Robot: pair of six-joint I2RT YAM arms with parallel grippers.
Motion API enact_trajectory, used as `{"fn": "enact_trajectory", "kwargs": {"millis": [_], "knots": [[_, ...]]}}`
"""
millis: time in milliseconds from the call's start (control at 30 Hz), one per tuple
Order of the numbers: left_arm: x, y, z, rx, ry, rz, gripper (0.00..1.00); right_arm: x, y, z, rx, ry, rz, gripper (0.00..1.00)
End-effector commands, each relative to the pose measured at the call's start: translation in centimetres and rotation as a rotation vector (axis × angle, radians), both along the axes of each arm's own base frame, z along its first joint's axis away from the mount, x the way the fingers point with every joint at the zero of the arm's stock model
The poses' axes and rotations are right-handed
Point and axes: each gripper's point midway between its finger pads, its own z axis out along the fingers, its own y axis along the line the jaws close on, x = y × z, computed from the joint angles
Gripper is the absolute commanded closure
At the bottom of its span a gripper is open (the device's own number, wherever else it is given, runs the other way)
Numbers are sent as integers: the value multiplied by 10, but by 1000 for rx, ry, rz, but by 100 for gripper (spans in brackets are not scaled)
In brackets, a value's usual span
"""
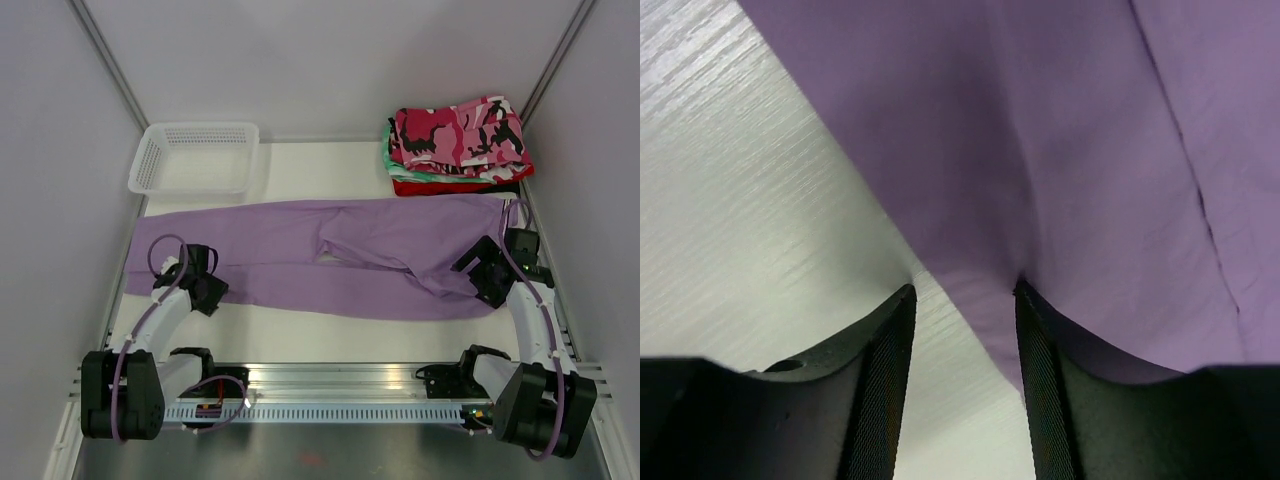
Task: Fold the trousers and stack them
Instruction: Flatten the trousers out
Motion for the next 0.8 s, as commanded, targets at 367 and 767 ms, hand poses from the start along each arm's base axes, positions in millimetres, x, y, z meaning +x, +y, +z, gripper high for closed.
{"fn": "enact_trajectory", "kwargs": {"millis": [367,767], "knots": [[2,11,-9,54,14,34,98,-40,-39,14,-79,137,-209,2],[-8,19,105,136,-74,-19,98,-59,-73,11,-151,308,-394,2]]}}
